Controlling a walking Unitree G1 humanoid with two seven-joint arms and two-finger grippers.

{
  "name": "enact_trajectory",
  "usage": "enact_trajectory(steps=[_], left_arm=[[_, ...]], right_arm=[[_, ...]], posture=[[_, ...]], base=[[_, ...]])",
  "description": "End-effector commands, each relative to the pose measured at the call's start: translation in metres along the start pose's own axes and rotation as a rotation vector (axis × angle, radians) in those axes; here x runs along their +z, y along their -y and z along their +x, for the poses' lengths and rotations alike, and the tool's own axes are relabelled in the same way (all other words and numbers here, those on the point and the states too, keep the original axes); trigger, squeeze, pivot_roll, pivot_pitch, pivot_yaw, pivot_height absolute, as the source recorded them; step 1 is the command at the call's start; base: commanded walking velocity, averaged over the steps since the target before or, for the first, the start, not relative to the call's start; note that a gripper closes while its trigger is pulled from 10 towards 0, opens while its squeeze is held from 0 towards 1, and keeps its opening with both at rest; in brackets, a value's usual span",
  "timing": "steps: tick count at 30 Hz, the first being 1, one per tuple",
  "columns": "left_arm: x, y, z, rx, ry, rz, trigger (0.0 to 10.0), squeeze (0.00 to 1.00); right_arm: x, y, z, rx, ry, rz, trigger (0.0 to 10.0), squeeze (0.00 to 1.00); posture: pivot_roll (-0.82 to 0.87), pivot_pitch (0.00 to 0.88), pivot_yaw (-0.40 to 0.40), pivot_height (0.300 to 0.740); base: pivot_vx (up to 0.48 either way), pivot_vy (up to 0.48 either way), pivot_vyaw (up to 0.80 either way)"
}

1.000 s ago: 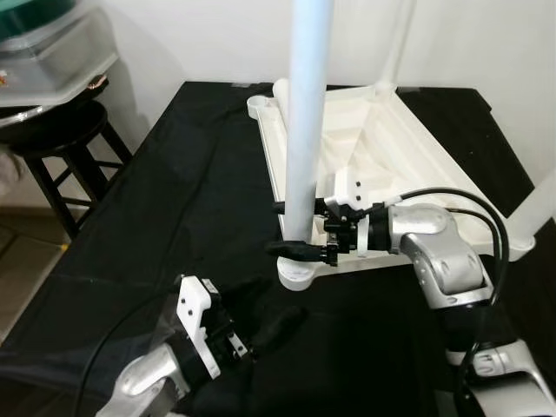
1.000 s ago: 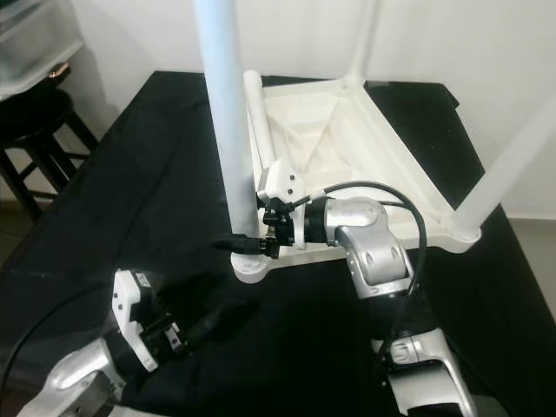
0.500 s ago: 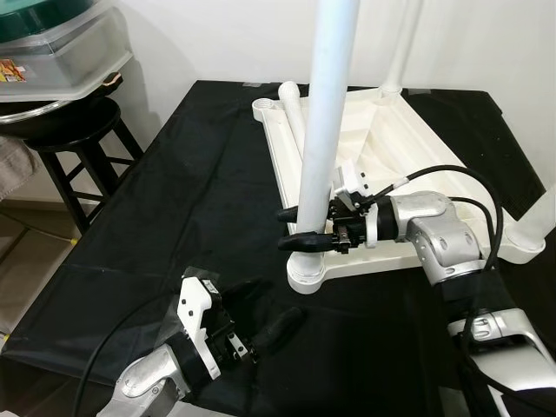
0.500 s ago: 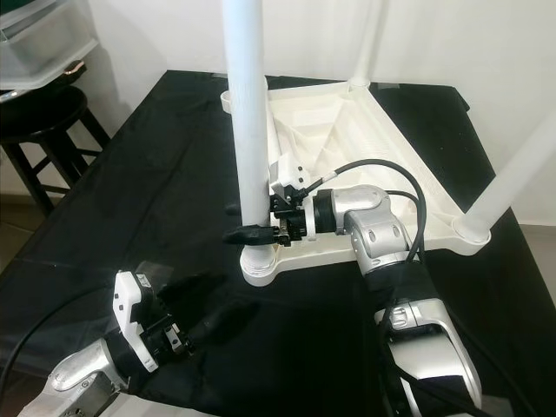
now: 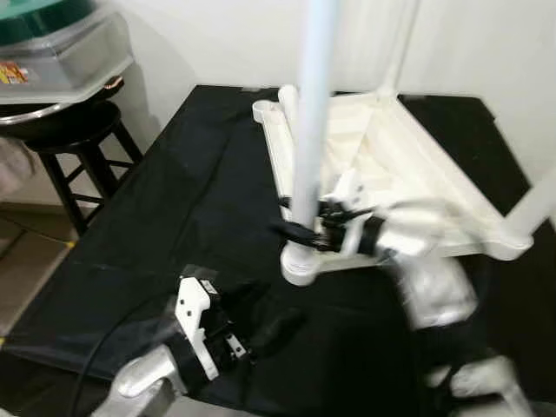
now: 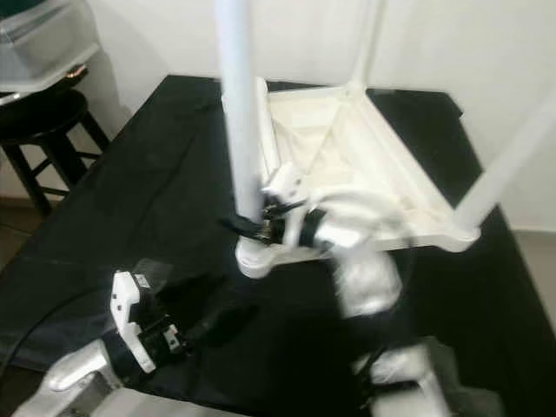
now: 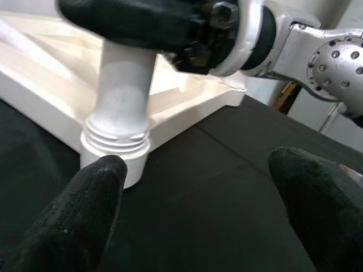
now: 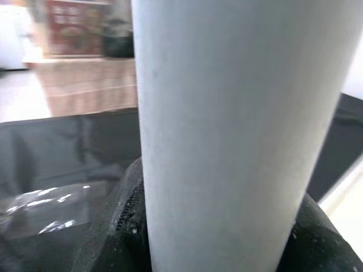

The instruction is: Building children table

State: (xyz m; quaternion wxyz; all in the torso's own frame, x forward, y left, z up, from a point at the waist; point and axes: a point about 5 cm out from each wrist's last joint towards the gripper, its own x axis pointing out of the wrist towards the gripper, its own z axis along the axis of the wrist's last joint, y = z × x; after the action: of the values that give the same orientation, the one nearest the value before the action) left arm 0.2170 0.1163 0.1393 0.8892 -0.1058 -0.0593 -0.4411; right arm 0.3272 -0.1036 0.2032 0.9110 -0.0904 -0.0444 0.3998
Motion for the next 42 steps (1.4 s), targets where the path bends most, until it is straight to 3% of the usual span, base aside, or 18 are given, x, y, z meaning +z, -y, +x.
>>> enact_trajectory(steps=[1,2,4,9,16,17,21,23,28,29,34,42], left_arm=[[-0.003,-0.002,-0.003,0.007,-0.020,-0.009,10.0,0.00],[-0.003,-0.002,-0.003,0.007,-0.020,-0.009,10.0,0.00],[-0.003,-0.004,-0.003,0.010,-0.020,-0.006,10.0,0.00],[-0.004,-0.005,-0.002,0.010,-0.020,-0.005,10.0,0.00],[-0.003,-0.006,-0.002,0.023,-0.013,0.000,10.0,0.00],[-0.002,-0.006,-0.002,0.027,-0.011,0.001,10.0,0.00],[-0.002,-0.005,-0.002,0.027,-0.011,0.000,10.0,0.00],[-0.002,-0.005,-0.001,0.022,-0.012,-0.004,10.0,0.00],[-0.002,-0.004,-0.001,0.020,-0.012,-0.005,10.0,0.00],[-0.002,-0.004,-0.001,0.020,-0.012,-0.005,10.0,0.00],[-0.002,-0.003,-0.001,0.019,-0.014,-0.004,10.0,0.00],[-0.002,-0.001,-0.004,0.020,-0.018,-0.002,10.0,0.00]], right_arm=[[-0.039,-0.013,-0.012,-0.274,-0.190,0.045,0.0,0.00],[-0.039,-0.013,-0.012,-0.274,-0.190,0.045,0.0,0.00],[-0.049,-0.037,-0.010,-0.263,-0.234,0.054,0.0,0.00],[-0.054,-0.030,-0.009,-0.284,-0.243,0.076,0.0,0.00],[-0.052,-0.032,-0.008,-0.277,-0.237,0.079,0.0,0.00],[-0.045,-0.034,-0.005,-0.214,-0.198,0.108,10.0,1.00],[-0.028,-0.037,0.000,-0.077,-0.120,0.125,10.0,1.00],[-0.001,-0.035,-0.002,0.166,-0.024,0.050,10.0,1.00],[0.010,-0.027,-0.008,0.327,-0.005,-0.028,10.0,1.00],[0.011,-0.020,-0.011,0.382,-0.020,-0.058,10.0,0.00],[0.013,0.010,-0.014,0.470,-0.066,-0.081,10.0,0.00],[0.020,0.033,-0.008,0.584,-0.089,-0.065,10.0,0.00]], posture=[[-0.02,0.191,0.037,0.740],[-0.02,0.191,0.037,0.740],[-0.03,0.174,0.043,0.740],[-0.03,0.178,0.031,0.740],[-0.02,0.184,0.025,0.740],[-0.02,0.184,0.027,0.740],[-0.02,0.184,0.030,0.740],[-0.02,0.185,0.035,0.740],[0.00,0.184,0.038,0.740],[0.01,0.184,0.040,0.740],[0.03,0.186,0.039,0.740],[0.05,0.193,0.047,0.740]], base=[[0.000,0.000,0.00],[0.000,0.000,0.00],[0.000,0.000,0.00],[0.000,0.000,0.00],[0.000,0.000,0.00],[0.000,0.000,0.00],[0.000,0.000,0.00],[0.000,0.000,0.00],[0.000,0.000,0.00],[0.000,0.000,0.00],[0.000,0.000,0.00],[0.000,0.000,0.00]])
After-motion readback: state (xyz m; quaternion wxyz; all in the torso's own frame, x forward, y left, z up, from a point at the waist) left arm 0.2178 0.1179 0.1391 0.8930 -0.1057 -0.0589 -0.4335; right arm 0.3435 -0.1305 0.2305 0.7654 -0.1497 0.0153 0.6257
